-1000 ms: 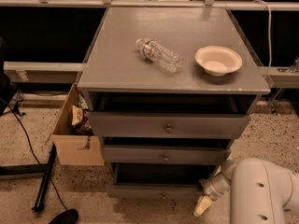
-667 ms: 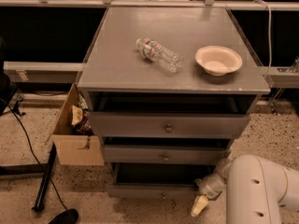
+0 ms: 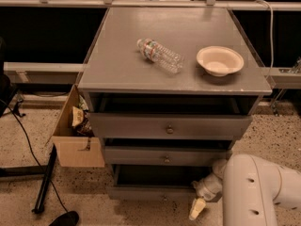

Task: Open bottom drawer

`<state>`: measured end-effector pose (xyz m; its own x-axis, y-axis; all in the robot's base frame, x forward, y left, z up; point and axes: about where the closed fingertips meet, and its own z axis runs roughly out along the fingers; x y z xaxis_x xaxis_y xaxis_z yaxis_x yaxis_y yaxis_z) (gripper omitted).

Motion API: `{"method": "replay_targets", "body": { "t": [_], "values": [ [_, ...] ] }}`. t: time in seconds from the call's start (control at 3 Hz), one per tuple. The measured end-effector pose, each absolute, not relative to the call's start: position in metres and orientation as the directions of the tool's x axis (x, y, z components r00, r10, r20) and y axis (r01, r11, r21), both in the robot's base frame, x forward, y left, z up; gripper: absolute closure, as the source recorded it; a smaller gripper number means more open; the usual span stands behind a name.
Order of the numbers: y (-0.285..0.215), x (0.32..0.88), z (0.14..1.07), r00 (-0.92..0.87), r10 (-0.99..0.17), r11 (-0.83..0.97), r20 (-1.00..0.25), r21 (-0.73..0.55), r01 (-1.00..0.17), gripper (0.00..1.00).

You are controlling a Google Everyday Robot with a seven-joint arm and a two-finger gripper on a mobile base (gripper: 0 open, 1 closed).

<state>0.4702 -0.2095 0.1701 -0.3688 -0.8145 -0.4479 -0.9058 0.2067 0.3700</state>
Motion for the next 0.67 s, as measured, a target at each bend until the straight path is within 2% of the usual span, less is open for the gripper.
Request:
{"method": "replay_targets", "body": {
  "t": [0.67],
  "values": [
    [-0.2121,0.4610,0.1720,-0.399,-0.809,0.216,-0.432,0.413,-0.885,0.00]
  ]
}}
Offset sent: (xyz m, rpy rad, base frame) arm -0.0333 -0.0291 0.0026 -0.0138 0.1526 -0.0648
